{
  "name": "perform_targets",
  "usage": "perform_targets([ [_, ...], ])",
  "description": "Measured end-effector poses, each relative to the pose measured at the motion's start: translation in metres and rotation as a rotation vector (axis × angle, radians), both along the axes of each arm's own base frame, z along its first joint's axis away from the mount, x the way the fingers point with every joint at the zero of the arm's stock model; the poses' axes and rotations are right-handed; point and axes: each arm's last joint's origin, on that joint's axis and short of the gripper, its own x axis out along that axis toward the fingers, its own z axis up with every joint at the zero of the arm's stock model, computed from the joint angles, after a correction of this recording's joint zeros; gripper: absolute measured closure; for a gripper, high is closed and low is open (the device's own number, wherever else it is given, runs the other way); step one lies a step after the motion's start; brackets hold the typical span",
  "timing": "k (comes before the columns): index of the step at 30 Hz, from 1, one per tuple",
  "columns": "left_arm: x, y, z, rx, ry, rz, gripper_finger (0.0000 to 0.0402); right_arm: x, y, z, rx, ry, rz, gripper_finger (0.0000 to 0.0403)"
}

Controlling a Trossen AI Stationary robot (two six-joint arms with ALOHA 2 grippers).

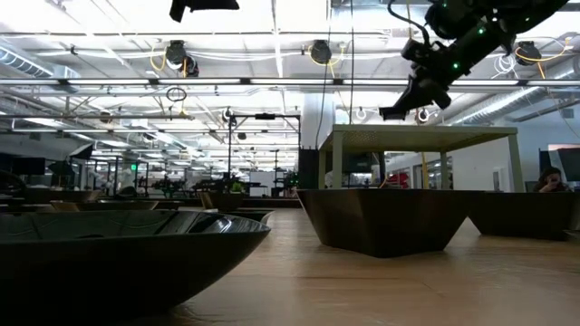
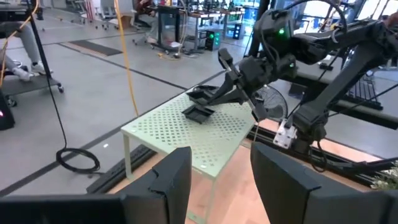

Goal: Pick & Place Mini shaped plates
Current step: Stack the black square plate on top of the square plate on the shelf

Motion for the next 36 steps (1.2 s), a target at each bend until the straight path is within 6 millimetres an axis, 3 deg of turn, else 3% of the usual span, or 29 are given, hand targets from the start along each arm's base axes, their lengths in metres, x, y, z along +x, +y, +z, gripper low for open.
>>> perform_targets([
  [14,-0.001,0.014,0.000,0.215,0.123,0.023,0.0231,-0.005,-0.005,-0.004,-0.051,0.086,0.087,0.0403],
  [18,-0.001,0.018,0.000,0.215,0.126,0.039,0.0231,-0.003,-0.005,-0.010,-0.004,0.111,0.127,0.0403],
  [36,-0.002,0.019,0.000,0.189,0.111,0.049,0.0231,-0.003,-0.009,-0.010,-0.128,0.213,0.125,0.0396],
])
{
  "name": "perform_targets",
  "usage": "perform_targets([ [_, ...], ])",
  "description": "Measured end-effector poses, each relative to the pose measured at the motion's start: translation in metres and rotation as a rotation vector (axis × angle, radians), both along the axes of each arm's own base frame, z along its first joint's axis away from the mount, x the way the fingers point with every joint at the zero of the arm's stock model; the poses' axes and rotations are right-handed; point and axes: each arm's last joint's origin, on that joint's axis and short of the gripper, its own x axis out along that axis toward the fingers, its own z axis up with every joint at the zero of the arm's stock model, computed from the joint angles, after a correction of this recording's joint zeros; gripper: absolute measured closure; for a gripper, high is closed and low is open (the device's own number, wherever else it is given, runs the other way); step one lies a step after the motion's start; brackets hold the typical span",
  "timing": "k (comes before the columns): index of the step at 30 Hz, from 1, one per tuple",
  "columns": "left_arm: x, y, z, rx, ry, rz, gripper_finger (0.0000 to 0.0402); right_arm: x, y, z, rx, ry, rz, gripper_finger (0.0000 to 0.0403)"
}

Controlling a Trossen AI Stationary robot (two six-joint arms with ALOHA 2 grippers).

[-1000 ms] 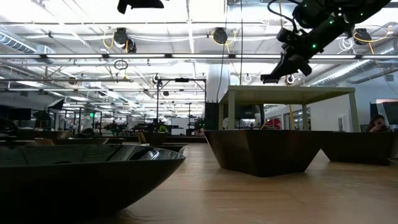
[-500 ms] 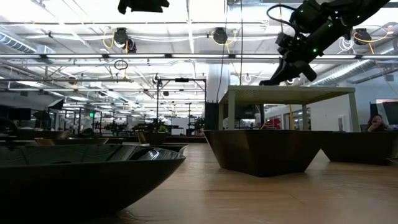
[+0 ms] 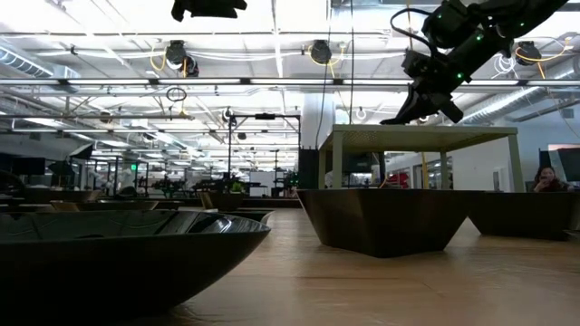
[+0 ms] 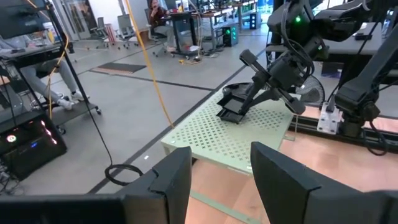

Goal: Pick & Place Mini shaped plates
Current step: Stack the black square plate on top of the square plate on the shelf, then stack the black leaf-shaped plate on top of the leaf-shaped plate on the shelf

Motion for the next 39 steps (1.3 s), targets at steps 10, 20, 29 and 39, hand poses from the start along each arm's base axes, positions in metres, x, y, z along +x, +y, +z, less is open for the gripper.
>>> perform_targets([
  [10,0.0000,0.0000,0.0000,0.000,0.000,0.000,0.0231,0.0001,0.0004,-0.0003,0.013,-0.007,0.004,0.0395],
  [20,0.0000,0.0000,0.0000,0.000,0.000,0.000,0.0231,0.0006,0.0008,0.0000,0.019,-0.016,0.018,0.0394],
  [29,0.0000,0.0000,0.0000,0.000,0.000,0.000,0.0231,0.0006,0.0007,0.0000,0.018,-0.016,0.018,0.0391],
  [39,0.0000,0.0000,0.0000,0.001,0.000,-0.001,0.0231,0.0005,0.0008,0.0002,0.017,-0.017,0.017,0.0327],
])
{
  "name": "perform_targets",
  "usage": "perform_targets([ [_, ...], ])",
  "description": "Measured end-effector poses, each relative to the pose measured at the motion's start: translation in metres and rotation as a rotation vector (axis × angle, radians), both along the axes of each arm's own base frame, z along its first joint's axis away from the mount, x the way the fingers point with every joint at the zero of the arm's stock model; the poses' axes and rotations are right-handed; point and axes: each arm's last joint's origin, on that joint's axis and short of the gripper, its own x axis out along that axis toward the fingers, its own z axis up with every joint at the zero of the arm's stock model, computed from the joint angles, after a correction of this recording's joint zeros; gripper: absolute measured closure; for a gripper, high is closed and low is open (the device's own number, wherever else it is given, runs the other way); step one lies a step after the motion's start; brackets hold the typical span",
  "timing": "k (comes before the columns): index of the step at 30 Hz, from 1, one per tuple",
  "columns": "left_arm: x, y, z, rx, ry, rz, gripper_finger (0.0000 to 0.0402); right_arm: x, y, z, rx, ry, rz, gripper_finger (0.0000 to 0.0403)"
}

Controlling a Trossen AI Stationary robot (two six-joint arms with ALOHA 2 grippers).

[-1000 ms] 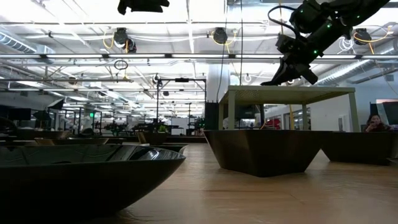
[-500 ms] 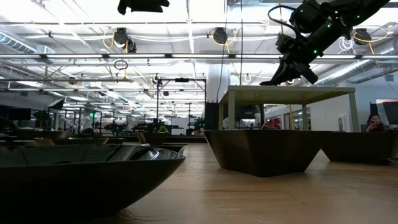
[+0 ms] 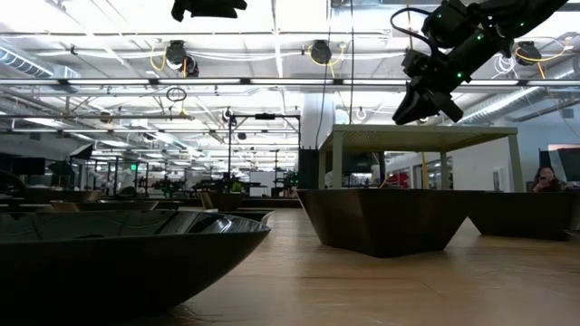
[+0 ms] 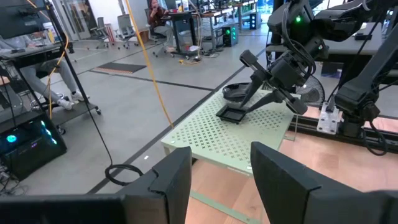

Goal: Pick & Place Mini shaped plates
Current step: Stack the black leaf-shaped plate on top of the leaf-shaped plate on the shelf

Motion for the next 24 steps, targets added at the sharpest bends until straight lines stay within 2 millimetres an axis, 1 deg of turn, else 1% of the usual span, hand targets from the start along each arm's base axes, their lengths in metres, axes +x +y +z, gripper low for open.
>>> perform_targets([
  [2,0.000,0.000,0.000,0.000,0.000,0.000,0.0231,0.000,0.001,0.001,-0.001,-0.007,0.000,0.0318],
  [5,0.000,0.000,0.000,-0.007,-0.004,0.001,0.0231,-0.001,0.007,0.006,0.026,-0.061,-0.014,0.0313],
  [10,0.000,0.000,-0.002,-0.104,-0.042,0.018,0.0231,-0.004,0.026,0.024,0.077,-0.229,-0.027,0.0313],
  [12,0.000,0.000,-0.008,-0.165,-0.026,0.034,0.0231,-0.004,0.033,0.033,0.097,-0.325,-0.028,0.0313],
  [15,0.003,0.000,-0.024,-0.293,0.056,0.044,0.0231,-0.005,0.043,0.048,0.124,-0.493,-0.019,0.0312],
  [19,0.011,-0.006,-0.050,-0.575,0.184,-0.053,0.0231,-0.007,0.051,0.065,0.151,-0.676,0.007,0.0314],
  [22,0.018,-0.016,-0.074,-0.787,0.344,-0.092,0.0231,-0.007,0.055,0.071,0.161,-0.749,0.026,0.0313],
  [24,0.020,-0.023,-0.090,-0.889,0.466,-0.066,0.0231,-0.007,0.057,0.073,0.166,-0.761,0.032,0.0312],
])
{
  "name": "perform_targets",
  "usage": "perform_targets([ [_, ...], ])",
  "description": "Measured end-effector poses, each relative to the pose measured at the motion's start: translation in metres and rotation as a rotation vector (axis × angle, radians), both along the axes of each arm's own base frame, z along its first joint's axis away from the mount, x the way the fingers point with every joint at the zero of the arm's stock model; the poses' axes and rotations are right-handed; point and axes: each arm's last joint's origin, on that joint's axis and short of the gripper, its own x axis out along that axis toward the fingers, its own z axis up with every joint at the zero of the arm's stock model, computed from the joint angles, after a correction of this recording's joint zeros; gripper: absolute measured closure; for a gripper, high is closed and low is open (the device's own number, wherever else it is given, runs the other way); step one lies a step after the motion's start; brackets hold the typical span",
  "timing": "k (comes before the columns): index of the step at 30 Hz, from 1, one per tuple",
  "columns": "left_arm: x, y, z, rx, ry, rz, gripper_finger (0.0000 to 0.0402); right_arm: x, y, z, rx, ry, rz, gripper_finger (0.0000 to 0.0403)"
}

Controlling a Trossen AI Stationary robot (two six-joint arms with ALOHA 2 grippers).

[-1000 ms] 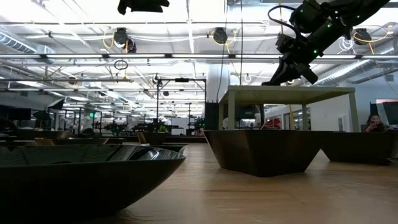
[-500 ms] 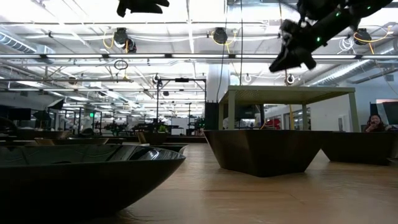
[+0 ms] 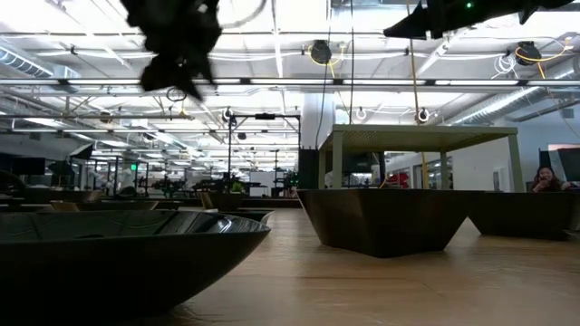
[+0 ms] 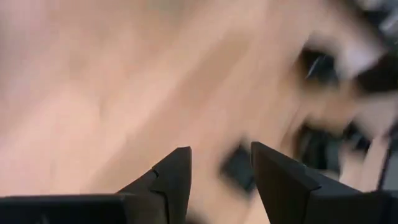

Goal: Pick & Place Mini shaped plates
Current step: Stack the black leaf-shaped plate on top of the leaf-shaped plate on the shelf

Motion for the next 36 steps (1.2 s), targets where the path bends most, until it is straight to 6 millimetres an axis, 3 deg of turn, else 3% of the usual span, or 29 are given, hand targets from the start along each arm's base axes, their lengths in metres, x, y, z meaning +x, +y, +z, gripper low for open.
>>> perform_targets([
  [6,-0.004,-0.018,-0.048,-0.093,0.441,0.076,0.0231,0.001,0.003,0.000,0.000,0.000,0.017,0.0314],
  [11,-0.003,-0.023,-0.071,-0.147,0.637,0.139,0.0231,0.001,0.003,0.000,0.000,0.000,0.017,0.0312],
  [26,-0.003,-0.027,-0.083,-0.142,0.687,0.164,0.0231,0.001,0.003,-0.007,0.035,0.060,0.017,0.0312],
  [36,-0.014,-0.039,-0.115,-0.276,0.666,0.120,0.0232,0.001,0.003,-0.007,0.035,0.061,0.017,0.0312],
])
